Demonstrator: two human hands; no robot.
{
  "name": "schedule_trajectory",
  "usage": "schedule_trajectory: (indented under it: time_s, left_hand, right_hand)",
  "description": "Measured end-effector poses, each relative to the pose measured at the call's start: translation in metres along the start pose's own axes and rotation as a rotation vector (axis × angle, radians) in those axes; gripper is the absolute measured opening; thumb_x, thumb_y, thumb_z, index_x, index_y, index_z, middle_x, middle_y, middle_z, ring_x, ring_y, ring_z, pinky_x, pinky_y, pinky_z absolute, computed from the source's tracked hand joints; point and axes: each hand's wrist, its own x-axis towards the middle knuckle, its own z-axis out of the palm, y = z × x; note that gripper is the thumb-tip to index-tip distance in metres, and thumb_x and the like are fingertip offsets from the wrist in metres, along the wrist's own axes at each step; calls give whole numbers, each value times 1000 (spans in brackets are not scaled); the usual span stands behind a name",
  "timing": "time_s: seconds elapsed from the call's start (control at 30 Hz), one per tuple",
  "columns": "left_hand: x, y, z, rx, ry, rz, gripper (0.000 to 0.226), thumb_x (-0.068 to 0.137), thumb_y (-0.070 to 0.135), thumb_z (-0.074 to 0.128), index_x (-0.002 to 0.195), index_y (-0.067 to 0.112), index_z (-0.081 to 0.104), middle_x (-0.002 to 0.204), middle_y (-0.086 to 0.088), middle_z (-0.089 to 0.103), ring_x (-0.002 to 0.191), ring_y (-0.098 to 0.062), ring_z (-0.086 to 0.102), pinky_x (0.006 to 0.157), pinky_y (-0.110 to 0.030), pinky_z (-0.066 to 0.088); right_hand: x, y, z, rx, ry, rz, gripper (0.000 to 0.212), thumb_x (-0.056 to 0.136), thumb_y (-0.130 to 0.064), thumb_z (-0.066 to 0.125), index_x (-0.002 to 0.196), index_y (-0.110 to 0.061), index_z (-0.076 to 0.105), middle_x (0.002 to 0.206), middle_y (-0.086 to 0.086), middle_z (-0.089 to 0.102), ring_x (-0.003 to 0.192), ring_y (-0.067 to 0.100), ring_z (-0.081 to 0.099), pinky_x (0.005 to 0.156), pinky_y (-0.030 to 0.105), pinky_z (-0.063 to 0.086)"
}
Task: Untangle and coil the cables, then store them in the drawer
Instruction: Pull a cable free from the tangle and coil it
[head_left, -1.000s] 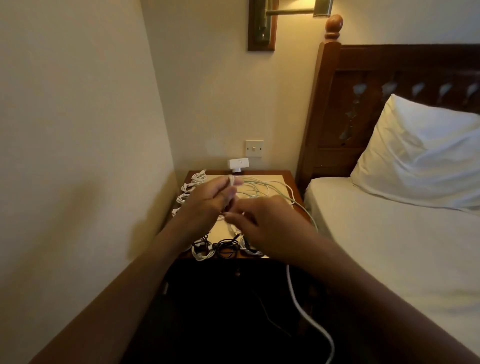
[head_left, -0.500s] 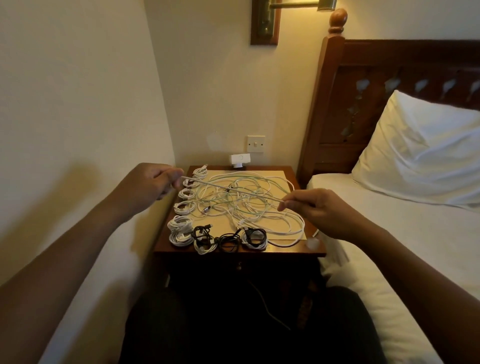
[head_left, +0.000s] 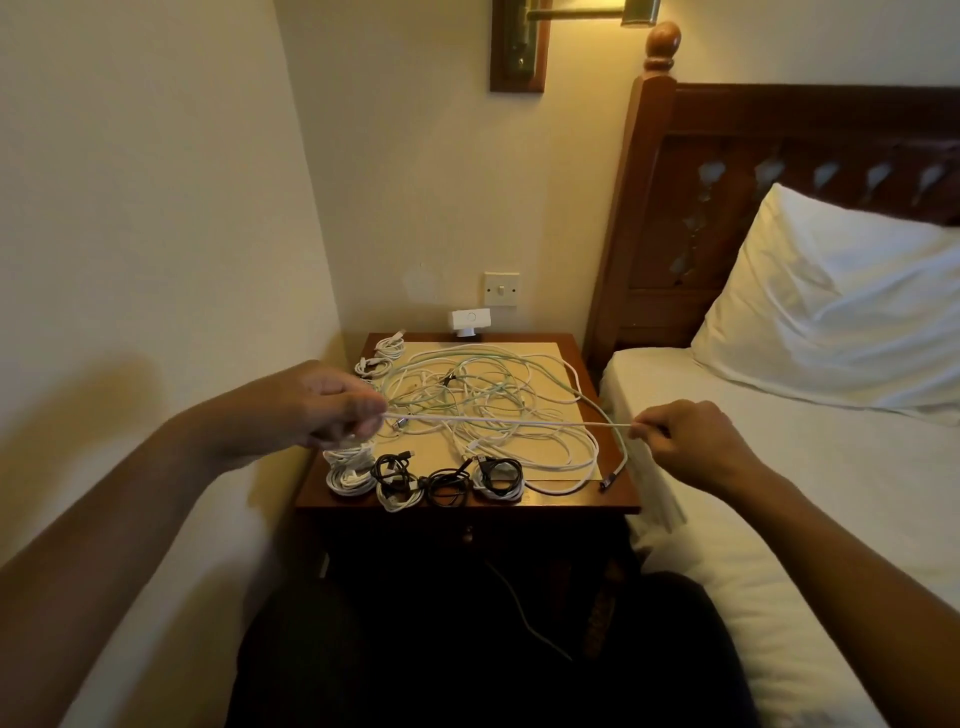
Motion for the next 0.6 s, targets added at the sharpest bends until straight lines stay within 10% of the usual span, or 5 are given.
schedule_trajectory:
  time_s: [0.17, 0.3, 0.4, 0.6]
  left_hand:
    - [1, 24, 17, -342, 23, 145, 42, 96, 44, 61, 69, 12, 59, 55, 3, 28, 49, -13, 22, 49, -22, 21]
    - [5, 34, 25, -431, 36, 113, 42, 103, 39, 54, 69, 14, 58, 56, 1, 24, 52, -17, 20, 53, -25, 25]
    - [15, 46, 43, -534, -10, 76, 35, 101, 37, 50, 77, 12, 56, 58, 1, 24, 50, -14, 26, 51, -21, 31]
    - [36, 51, 59, -992, 61, 82, 21, 101, 20, 48, 99, 2, 59, 62, 0, 38, 54, -12, 40, 50, -21, 40]
  right_hand:
    - [4, -15, 15, -14, -212, 58, 22, 102, -27, 61, 116, -22, 77, 98, -9, 73, 82, 11, 66, 70, 20, 50]
    - [-17, -46, -10, -14, -595, -92, 41, 100, -31, 66, 140, -27, 60, 132, -13, 59, 119, 7, 56, 97, 23, 49]
    - [-36, -90, -21, 465, -488, -157, 54, 98, -2, 57, 144, -29, 53, 139, -14, 59, 128, 2, 56, 106, 28, 47]
    - [-49, -142, 10, 1086, -334, -53, 26, 109, -15, 41, 122, -14, 64, 77, 4, 64, 70, 17, 64, 77, 41, 56]
